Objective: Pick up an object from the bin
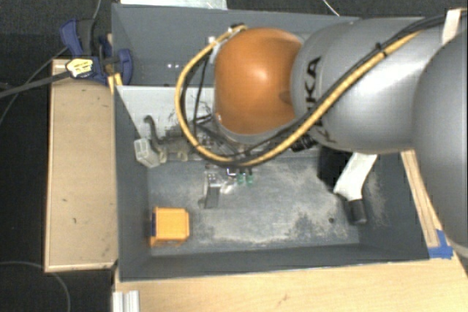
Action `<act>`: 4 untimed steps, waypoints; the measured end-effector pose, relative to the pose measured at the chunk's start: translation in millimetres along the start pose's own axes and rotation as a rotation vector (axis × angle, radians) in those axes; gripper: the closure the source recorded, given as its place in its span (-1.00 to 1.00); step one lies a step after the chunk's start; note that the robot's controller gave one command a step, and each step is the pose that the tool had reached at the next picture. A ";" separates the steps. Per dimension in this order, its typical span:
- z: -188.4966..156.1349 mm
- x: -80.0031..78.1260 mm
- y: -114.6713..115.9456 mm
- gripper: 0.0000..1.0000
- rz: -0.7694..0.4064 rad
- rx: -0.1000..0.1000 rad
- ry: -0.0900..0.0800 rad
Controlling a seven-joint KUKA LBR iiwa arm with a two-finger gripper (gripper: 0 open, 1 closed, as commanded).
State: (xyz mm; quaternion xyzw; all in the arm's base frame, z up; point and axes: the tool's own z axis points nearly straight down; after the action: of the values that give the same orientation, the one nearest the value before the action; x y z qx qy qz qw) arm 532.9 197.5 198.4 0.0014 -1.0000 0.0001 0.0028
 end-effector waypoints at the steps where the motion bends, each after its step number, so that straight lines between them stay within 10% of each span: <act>1: -4.7 -2.0 -1.2 -1.00 0.006 -0.002 -0.008; 2: 124.7 46.3 51.7 -1.00 -0.203 0.007 0.004; 3: 39.0 49.6 55.6 -1.00 -0.320 -0.002 -0.010; 4: 98.6 50.3 52.4 -1.00 0.088 0.007 0.003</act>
Offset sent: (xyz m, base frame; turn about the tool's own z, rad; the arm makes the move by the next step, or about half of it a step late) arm -0.0490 0.0536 -0.1284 -0.2035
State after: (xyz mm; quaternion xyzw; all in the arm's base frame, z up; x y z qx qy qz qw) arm 481.9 249.7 100.1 -0.0427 -0.9991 0.0039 0.0043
